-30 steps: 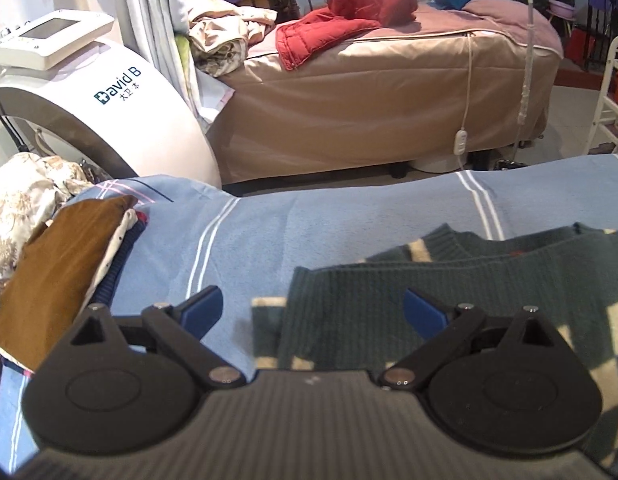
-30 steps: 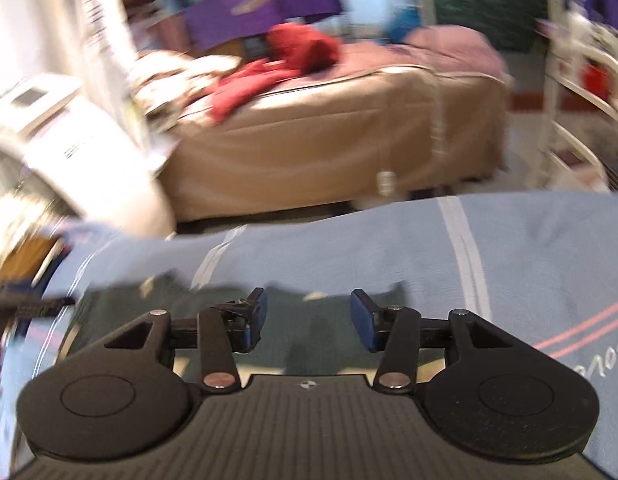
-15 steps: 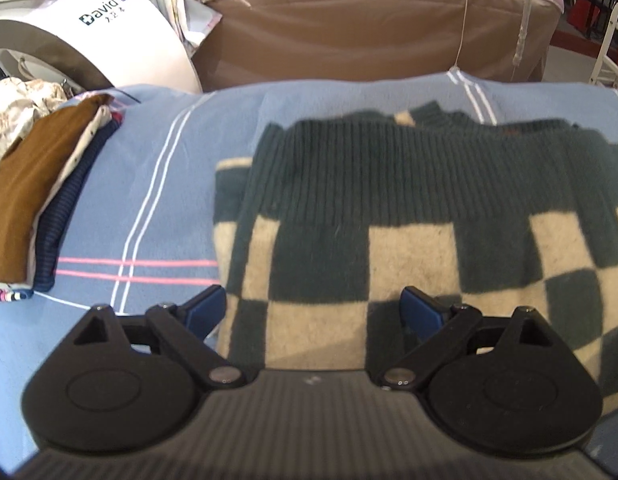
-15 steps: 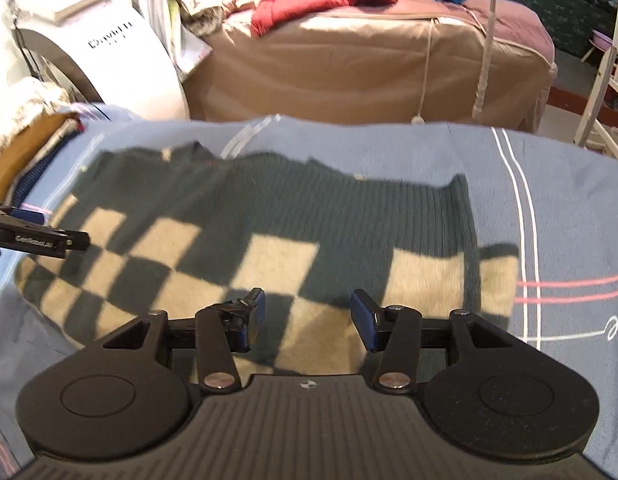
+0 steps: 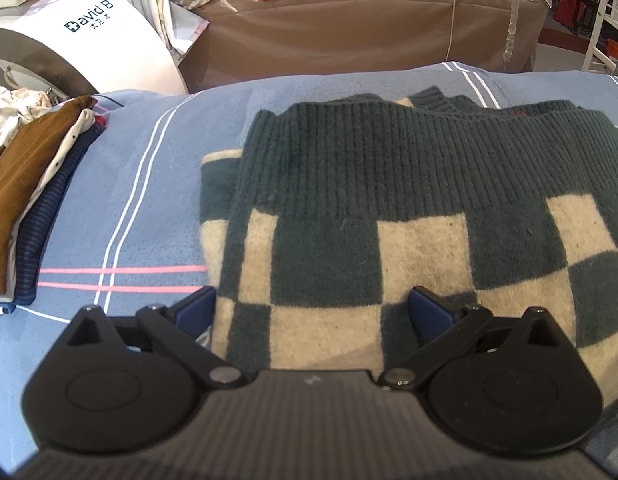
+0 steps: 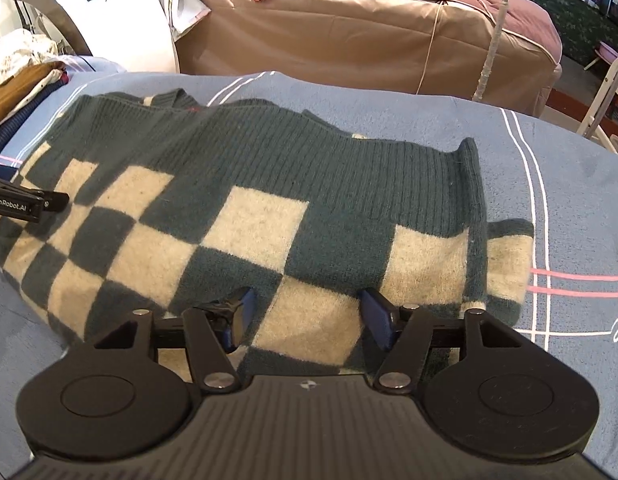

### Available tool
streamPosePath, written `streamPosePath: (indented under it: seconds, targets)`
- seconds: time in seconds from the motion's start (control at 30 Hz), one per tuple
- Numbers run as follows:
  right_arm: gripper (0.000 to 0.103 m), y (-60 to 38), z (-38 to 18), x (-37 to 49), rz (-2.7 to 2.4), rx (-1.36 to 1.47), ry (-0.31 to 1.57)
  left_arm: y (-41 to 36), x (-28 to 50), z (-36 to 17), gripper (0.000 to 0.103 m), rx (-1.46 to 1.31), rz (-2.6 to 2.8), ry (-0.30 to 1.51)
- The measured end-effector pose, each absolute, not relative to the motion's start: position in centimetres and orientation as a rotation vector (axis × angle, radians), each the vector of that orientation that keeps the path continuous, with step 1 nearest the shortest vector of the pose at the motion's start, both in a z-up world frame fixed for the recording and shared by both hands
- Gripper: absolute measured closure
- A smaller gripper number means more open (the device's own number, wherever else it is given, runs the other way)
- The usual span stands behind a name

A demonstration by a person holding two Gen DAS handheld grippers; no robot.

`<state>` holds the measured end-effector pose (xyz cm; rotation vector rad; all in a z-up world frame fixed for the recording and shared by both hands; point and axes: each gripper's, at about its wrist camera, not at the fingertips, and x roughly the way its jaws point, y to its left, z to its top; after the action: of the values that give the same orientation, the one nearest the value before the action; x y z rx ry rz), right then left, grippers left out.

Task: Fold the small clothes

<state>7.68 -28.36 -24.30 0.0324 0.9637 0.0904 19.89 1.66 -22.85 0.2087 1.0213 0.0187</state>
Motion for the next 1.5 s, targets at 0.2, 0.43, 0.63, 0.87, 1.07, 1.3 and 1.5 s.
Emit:
streamPosePath:
  seconds: [0.2, 0.43, 0.63, 0.87, 1.07, 1.3, 1.5]
  targets:
    - [0.0, -27.6, -24.1, 8.2, 0.11, -0.007, 0.997, 1.0, 19.0, -21.9, 0.0, 0.219, 0.055, 1.004]
    - [0.0, -28.7, -21.0, 6.1, 0.024, 0.12, 0.923, -1.0, 15.4, -18.3, 0.0, 0.126, 0.031, 1.003]
    - [0.0, -29.8, -18.9, 3.3, -0.069, 0.208, 0.938, -3.9, 12.0, -17.3, 0.0, 0.042, -0.031, 1.055]
    - [0.0, -34.4, -18.3, 2.9, -0.076, 0.208, 0.962, -8.1, 7.2, -16.7, 0.0, -0.189, -0.103, 1.053]
    - [0.0, -40.1, -19.4, 5.3, 0.023, 0.247, 0.978, -15.1, 5.0, -18.6, 0.004, -0.306, -0.135, 1.12]
    - [0.0, -43.5, -22.1, 7.9, 0.182, 0.324, 1.019, -19.3, 5.3, -21.0, 0.014, -0.529, -0.098, 1.097]
    - [0.0, -44.1, -22.6, 9.3, 0.256, 0.337, 1.006, -22.3, 6.8, -22.1, 0.022, -0.571, -0.088, 1.131]
